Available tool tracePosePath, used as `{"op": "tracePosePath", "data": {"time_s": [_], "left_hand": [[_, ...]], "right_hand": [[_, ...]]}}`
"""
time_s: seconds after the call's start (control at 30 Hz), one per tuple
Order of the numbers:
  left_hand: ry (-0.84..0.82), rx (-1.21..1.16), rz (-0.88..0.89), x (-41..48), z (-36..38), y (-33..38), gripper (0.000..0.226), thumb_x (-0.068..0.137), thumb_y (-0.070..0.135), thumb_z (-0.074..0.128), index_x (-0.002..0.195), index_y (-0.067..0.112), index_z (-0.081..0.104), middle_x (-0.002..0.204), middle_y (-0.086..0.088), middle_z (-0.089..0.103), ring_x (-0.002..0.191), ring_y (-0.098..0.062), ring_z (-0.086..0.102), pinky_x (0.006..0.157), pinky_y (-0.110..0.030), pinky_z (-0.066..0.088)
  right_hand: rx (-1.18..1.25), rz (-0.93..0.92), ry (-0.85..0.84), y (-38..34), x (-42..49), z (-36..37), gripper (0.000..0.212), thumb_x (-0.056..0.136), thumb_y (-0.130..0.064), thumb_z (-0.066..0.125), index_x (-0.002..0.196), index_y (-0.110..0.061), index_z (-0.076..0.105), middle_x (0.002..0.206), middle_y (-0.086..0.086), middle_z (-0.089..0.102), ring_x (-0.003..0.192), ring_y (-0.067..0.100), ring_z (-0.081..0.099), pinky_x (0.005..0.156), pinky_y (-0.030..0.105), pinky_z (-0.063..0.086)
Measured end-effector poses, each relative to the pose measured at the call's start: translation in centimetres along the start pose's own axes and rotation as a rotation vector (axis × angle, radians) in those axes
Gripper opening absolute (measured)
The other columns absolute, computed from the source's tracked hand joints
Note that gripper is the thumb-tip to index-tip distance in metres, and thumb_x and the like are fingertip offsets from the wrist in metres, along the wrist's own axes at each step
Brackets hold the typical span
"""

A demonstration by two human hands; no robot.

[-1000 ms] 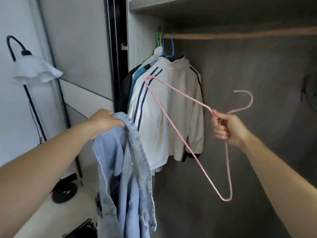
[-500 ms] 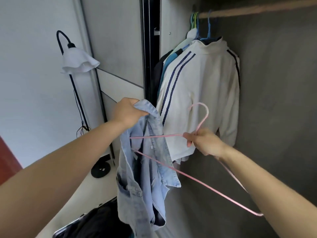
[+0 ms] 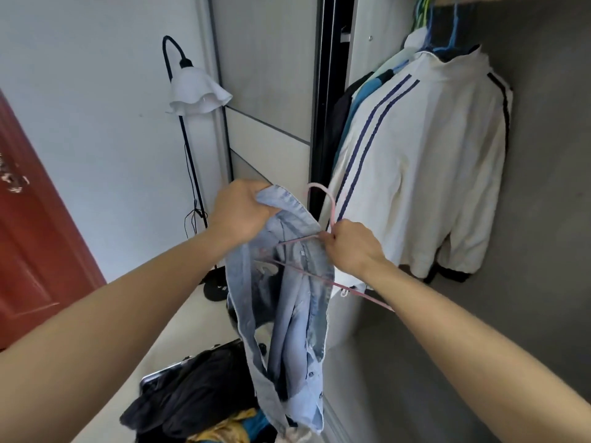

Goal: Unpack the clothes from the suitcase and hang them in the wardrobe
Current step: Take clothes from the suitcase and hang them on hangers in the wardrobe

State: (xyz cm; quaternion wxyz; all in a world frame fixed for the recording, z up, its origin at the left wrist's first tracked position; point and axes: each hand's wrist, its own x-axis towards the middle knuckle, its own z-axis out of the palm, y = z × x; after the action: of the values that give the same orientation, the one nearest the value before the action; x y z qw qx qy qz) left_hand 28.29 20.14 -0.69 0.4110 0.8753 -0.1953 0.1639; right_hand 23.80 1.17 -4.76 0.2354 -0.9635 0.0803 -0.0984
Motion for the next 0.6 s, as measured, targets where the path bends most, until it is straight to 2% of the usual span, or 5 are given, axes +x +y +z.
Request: {"op": "tracePosePath", "data": {"time_s": [0.17,0.3,0.43,0.5,0.6], "left_hand": [[-0.028,0.127,-0.033,-1.6,-0.9,-2.0,0.03,0.084,0.014,0.067,0.061,0.011,0.048,0.056,0.001,0.047,0.051,-0.008,0.039,0.053,-0.027,0.031],[-0.103,0.092,-0.049,-3.5,-0.6,-3.0,0.011,0.079,0.007,0.065,0.078,0.0,0.058,0.064,-0.007,0.056,0.053,-0.009,0.044,0.051,-0.021,0.032],[-0.482,0.137,0.04,-5.9,-0.5,-3.1,0.015,0.073,0.018,0.068,0.069,0.013,0.055,0.058,0.003,0.055,0.051,-0.003,0.05,0.052,-0.024,0.034],[-0.756,0.22,-0.001,-6.4,-1.1,-3.4,0.02,0.067,0.035,0.065,0.073,0.016,0.06,0.061,0.005,0.061,0.055,-0.004,0.056,0.054,-0.023,0.042],[-0.696,0.183,-0.092,-6.2,-2.2,-4.9,0.02,0.072,0.04,0.064,0.078,0.022,0.071,0.078,0.01,0.069,0.077,-0.005,0.063,0.075,-0.025,0.05]], "right_hand": [[0.307,-0.034,0.135,-0.9,-0.3,1.9,0.051,0.1,-0.035,0.047,0.056,-0.014,0.032,0.054,0.001,0.039,0.055,0.021,0.04,0.051,0.032,0.028],[0.445,-0.006,0.107,-0.9,-0.5,4.1,0.055,0.1,-0.035,0.05,0.055,-0.005,0.039,0.052,0.008,0.044,0.05,0.023,0.039,0.049,0.033,0.031],[0.536,-0.025,0.08,-1.3,-1.4,5.8,0.052,0.093,-0.021,0.059,0.049,-0.007,0.037,0.039,-0.006,0.036,0.041,0.012,0.033,0.047,0.027,0.026],[0.535,-0.12,0.071,-1.4,-1.8,6.3,0.048,0.089,-0.014,0.06,0.049,0.002,0.04,0.041,0.004,0.039,0.044,0.01,0.031,0.05,0.034,0.029],[0.559,-0.207,0.009,-1.6,-2.1,7.0,0.042,0.088,-0.013,0.062,0.056,0.011,0.05,0.047,0.016,0.042,0.046,0.014,0.035,0.051,0.037,0.032]]}}
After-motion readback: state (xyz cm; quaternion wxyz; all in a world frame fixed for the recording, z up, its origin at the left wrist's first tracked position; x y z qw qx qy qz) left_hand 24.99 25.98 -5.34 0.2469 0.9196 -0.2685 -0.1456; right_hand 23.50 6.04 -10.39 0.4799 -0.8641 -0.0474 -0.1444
